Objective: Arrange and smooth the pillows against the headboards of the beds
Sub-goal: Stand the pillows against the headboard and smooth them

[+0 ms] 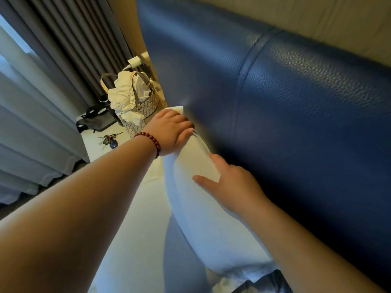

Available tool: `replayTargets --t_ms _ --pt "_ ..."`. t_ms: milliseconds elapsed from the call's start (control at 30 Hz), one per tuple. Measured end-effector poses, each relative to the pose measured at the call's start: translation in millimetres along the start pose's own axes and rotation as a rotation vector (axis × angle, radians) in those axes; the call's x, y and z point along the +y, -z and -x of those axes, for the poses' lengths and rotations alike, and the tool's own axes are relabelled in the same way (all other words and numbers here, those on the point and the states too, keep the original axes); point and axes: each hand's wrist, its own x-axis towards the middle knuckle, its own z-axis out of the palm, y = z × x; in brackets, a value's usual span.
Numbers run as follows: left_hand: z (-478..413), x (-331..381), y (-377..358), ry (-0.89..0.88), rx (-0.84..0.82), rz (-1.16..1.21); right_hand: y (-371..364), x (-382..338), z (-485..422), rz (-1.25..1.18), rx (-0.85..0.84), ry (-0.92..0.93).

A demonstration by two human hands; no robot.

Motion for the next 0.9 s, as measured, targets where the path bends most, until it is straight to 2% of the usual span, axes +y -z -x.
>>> replayTargets --t_ms 67,133,200,267,367,533,600,800,900 --pt "-3 -9 -1 0.154 0.008 -0.025 -1 2 1 -0.012 -0.009 -0.007" --pt "-4 -11 2 0.216 0.059 -0.021 -2 3 2 -0.010 -0.003 -0.009" --pt "-2 -3 9 0.150 0.159 -0.013 -3 4 2 0.035 0.006 -0.006" --pt "1 15 15 -0.016 0.228 0.052 -2 2 3 0.069 0.019 0.010" --pt "10 33 6 -0.206 0.125 0.116 1 0 3 0.077 0.038 0.041" --pt "19 19 -9 0.009 -0.013 0.052 0 -1 -6 -0.009 0.025 0.032" --pt "15 22 -7 0.035 -0.039 0.018 0 -3 -10 -0.016 0.015 0.013" --pt "0 17 -8 0.085 -0.053 -0.001 5 -7 39 0.165 0.167 0.048" --pt "-9 19 -14 0.111 -0.050 0.008 6 -1 48 0.162 0.267 0.054"
